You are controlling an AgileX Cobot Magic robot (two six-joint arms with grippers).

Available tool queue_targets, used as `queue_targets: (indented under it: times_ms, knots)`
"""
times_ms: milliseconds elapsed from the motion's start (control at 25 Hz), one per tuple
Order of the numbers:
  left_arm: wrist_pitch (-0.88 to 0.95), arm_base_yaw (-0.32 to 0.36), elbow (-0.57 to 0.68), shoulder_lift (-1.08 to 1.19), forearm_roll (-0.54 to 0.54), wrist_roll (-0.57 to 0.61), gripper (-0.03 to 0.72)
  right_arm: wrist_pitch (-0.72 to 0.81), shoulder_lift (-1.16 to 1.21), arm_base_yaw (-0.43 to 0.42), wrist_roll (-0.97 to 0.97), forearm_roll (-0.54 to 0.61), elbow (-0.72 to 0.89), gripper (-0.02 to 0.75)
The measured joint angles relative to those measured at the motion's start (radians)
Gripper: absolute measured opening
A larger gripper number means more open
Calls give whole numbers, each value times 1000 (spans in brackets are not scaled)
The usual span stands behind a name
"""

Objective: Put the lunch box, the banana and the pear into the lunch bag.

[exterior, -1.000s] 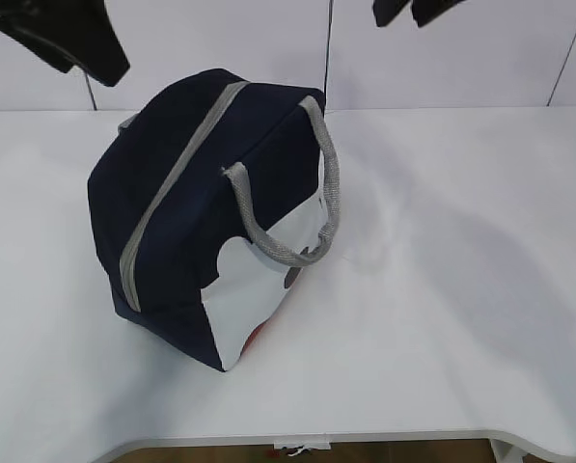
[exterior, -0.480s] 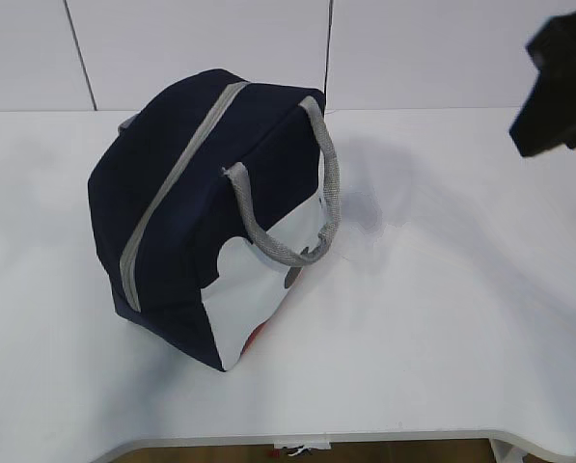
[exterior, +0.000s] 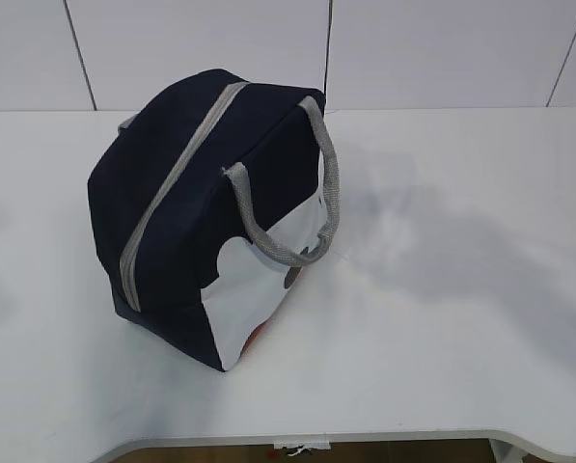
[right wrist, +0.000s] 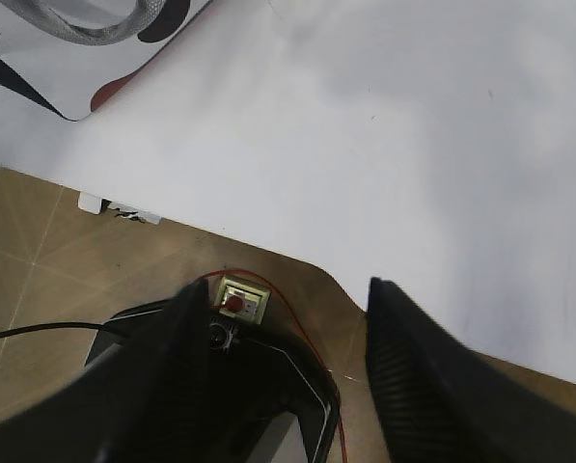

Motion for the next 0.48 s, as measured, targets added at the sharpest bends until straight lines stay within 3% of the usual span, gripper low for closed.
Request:
queue_targets:
  times_ms: [160, 480]
  knots:
    - [0, 0, 79, -123, 0, 0, 323, 0, -100, 0, 21, 2, 46, 458]
    - [-83, 0, 209, -425, 13, 0, 280, 3, -331, 0, 19, -96, 167, 463]
